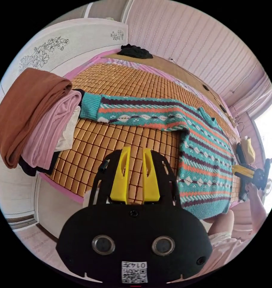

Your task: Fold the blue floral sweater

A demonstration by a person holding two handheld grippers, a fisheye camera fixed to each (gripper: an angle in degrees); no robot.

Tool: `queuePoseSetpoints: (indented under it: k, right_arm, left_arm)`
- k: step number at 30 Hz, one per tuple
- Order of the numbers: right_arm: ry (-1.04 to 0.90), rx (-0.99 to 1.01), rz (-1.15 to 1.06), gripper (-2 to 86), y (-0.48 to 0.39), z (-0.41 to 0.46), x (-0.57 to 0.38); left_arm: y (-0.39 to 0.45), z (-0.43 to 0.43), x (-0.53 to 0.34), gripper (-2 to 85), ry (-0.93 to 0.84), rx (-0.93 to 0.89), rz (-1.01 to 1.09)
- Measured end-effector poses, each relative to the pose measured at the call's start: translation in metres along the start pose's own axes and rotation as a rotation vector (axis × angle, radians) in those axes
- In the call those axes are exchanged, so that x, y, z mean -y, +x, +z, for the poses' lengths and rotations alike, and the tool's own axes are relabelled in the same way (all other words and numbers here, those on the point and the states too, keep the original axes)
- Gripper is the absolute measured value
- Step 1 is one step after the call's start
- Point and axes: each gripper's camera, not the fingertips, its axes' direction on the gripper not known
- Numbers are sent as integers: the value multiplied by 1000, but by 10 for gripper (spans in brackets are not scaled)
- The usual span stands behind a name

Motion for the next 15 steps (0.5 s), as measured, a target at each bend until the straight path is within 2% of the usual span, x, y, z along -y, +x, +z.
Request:
queuePoseSetpoints:
  k: [3, 7, 15]
  right_arm:
    - [77, 42, -142, 80, -45, 7, 73]
    - [68, 123, -320, 69, -102, 26, 162]
    - [25, 152, -415, 118, -164, 67, 262]
  left_arm:
    - [-36, 2, 27, 84, 0, 15, -98]
    - [-70, 12, 60, 89, -22, 5, -178]
    - [-99, 33, 94, 93, -52, 106, -226]
